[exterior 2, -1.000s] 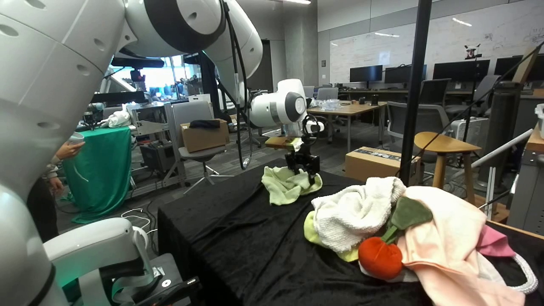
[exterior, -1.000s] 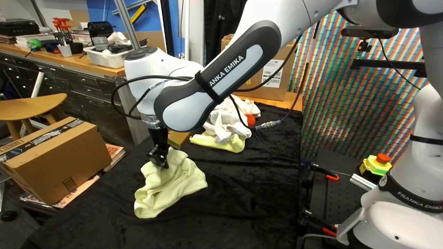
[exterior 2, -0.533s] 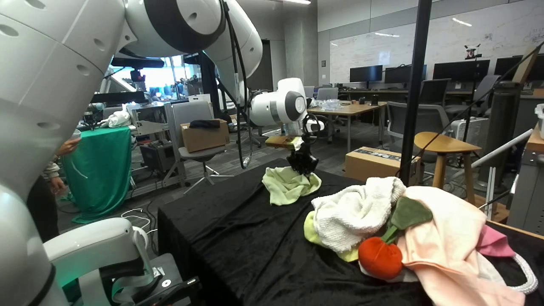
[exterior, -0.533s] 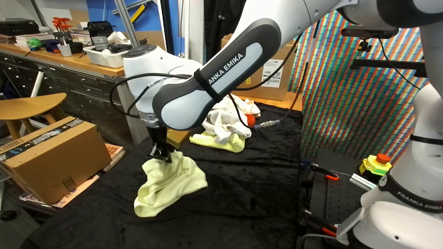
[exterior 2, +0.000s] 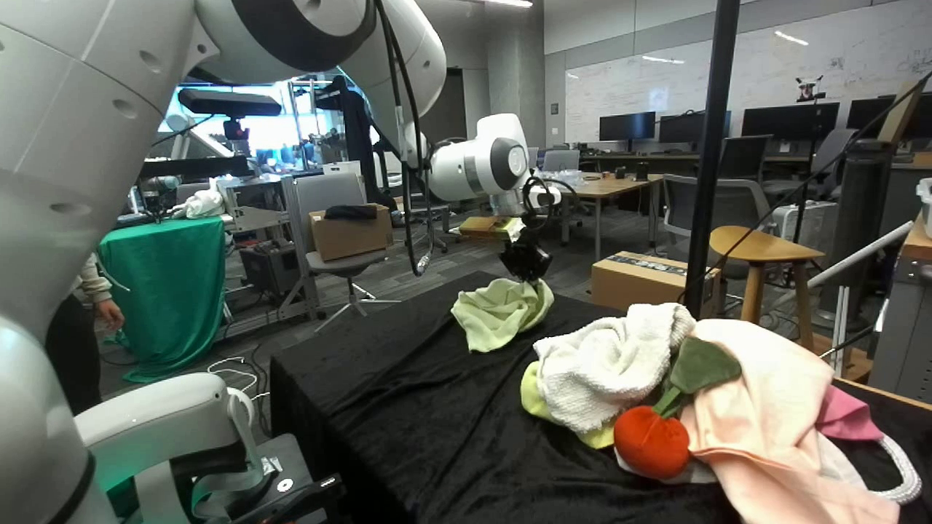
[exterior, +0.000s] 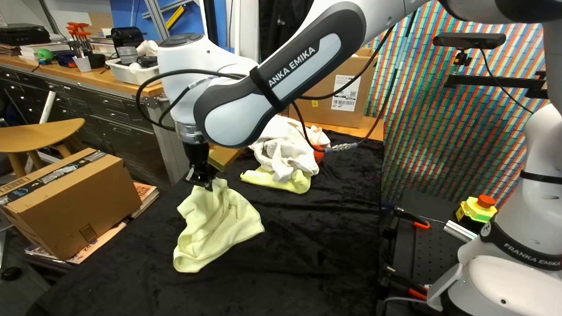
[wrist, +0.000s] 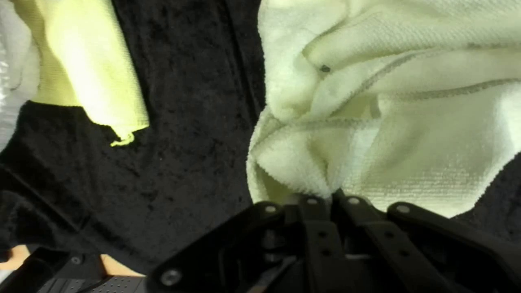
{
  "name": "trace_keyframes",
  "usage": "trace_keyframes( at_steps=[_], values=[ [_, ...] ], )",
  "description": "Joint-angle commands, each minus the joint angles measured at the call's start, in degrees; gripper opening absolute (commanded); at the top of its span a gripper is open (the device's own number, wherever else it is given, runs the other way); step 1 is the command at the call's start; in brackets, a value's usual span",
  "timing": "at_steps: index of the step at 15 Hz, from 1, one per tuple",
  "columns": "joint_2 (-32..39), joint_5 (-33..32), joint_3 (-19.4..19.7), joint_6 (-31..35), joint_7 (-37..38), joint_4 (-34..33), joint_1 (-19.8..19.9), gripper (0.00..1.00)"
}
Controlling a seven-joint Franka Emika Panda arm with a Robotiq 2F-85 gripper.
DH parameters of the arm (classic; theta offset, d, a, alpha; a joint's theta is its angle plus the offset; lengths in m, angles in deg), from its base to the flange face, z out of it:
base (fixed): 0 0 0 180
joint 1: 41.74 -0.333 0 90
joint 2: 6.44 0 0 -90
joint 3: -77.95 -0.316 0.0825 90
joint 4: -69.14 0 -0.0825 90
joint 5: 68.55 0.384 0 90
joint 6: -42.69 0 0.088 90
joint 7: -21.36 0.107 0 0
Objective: Pile up all the objects on the table
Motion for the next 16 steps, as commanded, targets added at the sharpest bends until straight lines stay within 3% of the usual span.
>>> trace_keyframes(
  at_steps=[1,9,16],
  values=[
    [-6.4,-1.2,2.3,4.1,2.9,5.8,-0.6,0.04],
    [-21.2,-10.7,7.8,11.4,16.2,19.8,0.2,0.04],
    [-35.1,-22.7,7.0,11.2,29.9,29.5,7.5,0.04]
  ],
)
